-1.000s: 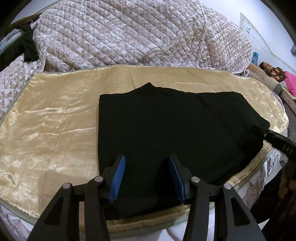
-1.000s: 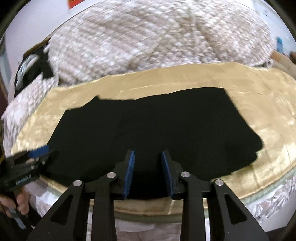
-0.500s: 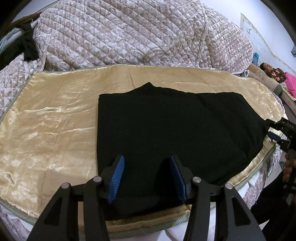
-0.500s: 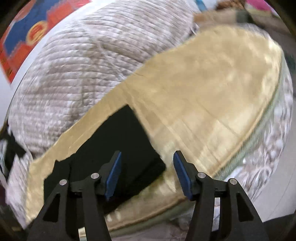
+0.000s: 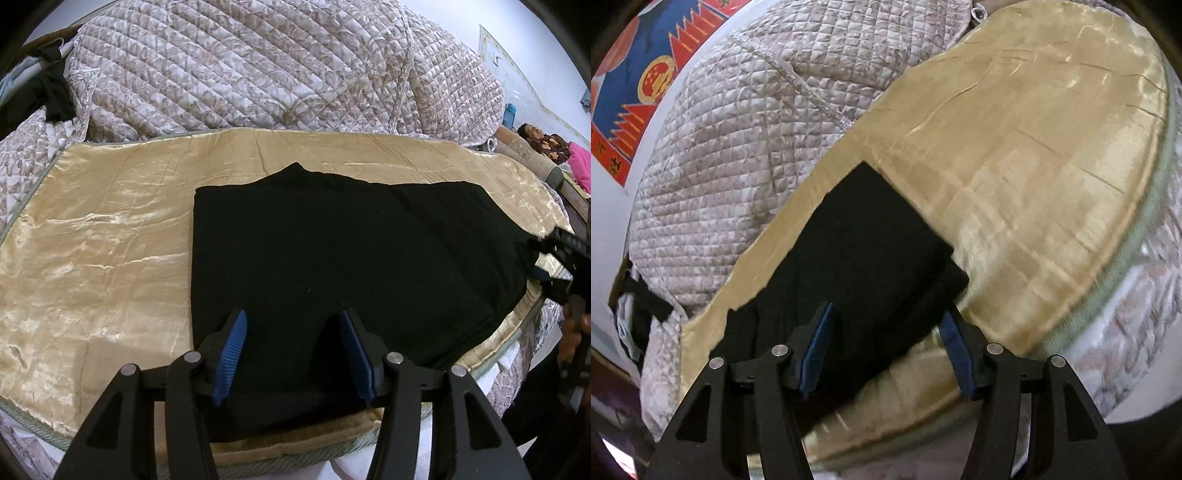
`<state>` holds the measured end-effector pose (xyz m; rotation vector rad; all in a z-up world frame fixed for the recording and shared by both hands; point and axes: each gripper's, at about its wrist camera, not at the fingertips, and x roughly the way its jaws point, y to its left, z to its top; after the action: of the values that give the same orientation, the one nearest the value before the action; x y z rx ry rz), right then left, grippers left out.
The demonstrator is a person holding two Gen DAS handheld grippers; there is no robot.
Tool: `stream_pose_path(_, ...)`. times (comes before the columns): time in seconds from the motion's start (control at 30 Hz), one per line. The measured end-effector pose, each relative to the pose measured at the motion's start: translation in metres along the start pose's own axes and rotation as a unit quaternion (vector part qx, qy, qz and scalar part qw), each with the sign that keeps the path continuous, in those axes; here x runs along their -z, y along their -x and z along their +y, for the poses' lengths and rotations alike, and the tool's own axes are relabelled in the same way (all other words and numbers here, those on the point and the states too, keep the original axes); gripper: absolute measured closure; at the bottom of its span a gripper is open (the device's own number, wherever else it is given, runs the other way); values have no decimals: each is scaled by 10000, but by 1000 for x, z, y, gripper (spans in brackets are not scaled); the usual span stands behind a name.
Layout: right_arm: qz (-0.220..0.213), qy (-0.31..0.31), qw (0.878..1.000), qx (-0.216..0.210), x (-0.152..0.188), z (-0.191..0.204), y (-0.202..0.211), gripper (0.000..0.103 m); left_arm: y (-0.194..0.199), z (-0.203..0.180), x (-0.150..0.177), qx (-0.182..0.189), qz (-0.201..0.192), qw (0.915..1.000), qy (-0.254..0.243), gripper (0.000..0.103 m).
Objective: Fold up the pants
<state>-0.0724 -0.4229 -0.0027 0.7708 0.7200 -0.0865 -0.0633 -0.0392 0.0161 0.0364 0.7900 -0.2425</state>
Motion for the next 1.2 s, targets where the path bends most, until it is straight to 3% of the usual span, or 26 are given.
stream_pose_path(0.2,-194,113,9996,-149,-14,13,-4,45,-1,-1,-2,9,15,10000,17,46)
stream_pose_path(0.27,-20,236,9997,-43,-16,15,-14,46,-1,-1,-1,7,16,10000,20,46)
stream_pose_path(0.37,45,338,9993,177,-19,16,-23,64,-1,0,-1,36,26,10000,71,46)
stream_pose_path(0.4,57,376,9991,207,-21,18,-23,77,-1,0,-2,51,34,9999,86,46)
stream_pose_path(0.67,-148,1099,9937,-155,-32,78,6,80,5,10,-8,102,-30,9997,214,46)
stream_pose_path(0.97,84,2421,9657,-932,3,194,7,80,14,56,-6,-250,-209,9967,744,46)
stream_pose_path(1.2,794,3210,9340,-1353,71,247,-28,80,13,90,2,-514,-37,9914,1207,46)
